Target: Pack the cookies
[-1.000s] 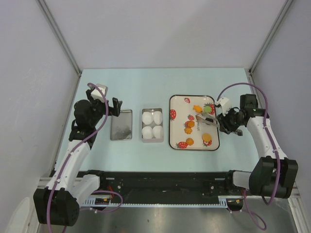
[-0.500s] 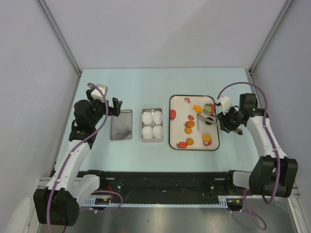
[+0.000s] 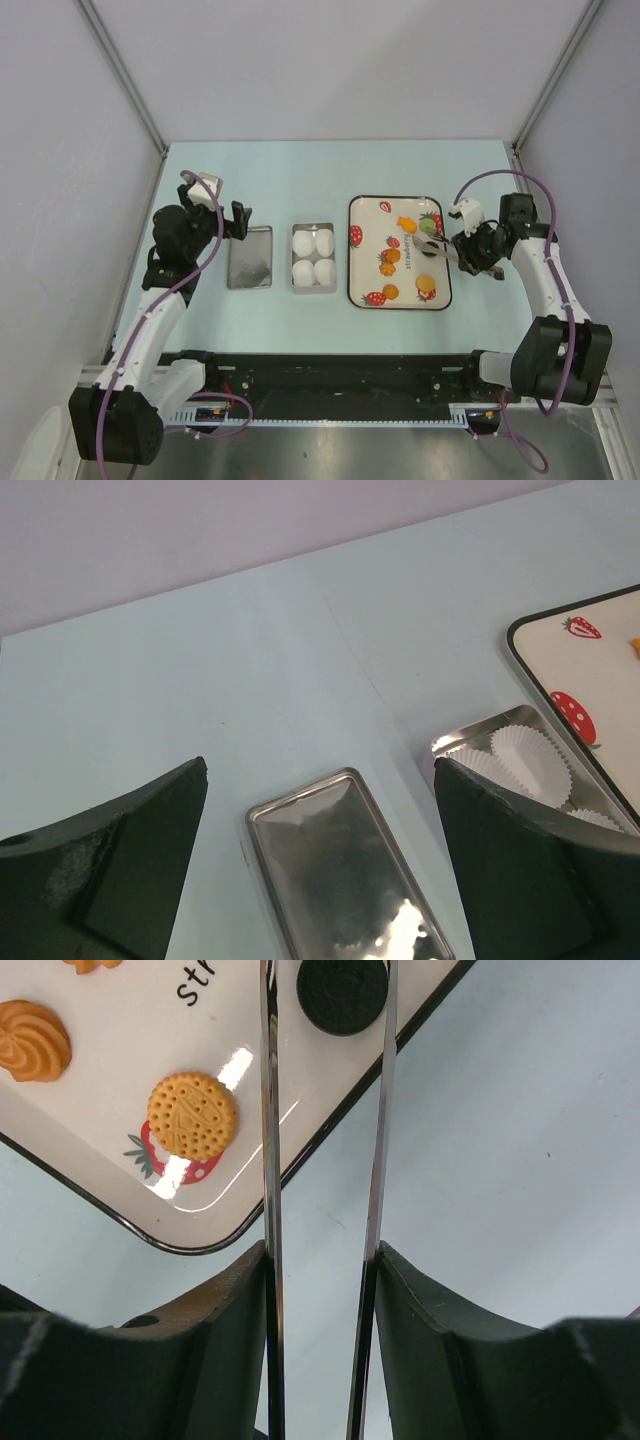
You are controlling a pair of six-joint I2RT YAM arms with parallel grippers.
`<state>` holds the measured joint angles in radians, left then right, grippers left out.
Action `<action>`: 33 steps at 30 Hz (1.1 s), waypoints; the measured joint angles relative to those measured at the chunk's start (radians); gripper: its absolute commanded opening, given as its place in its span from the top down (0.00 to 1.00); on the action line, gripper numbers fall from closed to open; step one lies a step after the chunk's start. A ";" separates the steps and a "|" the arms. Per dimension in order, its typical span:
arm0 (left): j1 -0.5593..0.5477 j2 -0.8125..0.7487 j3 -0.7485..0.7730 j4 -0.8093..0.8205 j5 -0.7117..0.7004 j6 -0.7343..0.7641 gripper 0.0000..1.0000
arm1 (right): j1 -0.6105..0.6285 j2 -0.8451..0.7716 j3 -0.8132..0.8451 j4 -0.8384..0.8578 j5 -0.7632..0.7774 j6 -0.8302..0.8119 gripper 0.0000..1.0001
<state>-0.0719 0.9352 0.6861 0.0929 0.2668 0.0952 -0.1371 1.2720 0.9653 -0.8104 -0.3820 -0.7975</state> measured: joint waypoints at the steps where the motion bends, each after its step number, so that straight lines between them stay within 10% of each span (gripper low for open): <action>1: 0.000 0.000 0.000 0.000 0.000 0.000 0.00 | -0.006 -0.002 0.000 -0.003 0.000 -0.002 0.52; 33: 0.000 0.000 0.000 0.000 0.000 0.001 0.00 | -0.124 -0.019 0.000 -0.095 -0.075 -0.072 0.50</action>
<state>-0.0719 0.9352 0.6861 0.0929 0.2665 0.0959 -0.2615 1.2533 0.9653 -0.9054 -0.4568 -0.8700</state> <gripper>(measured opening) 0.996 0.499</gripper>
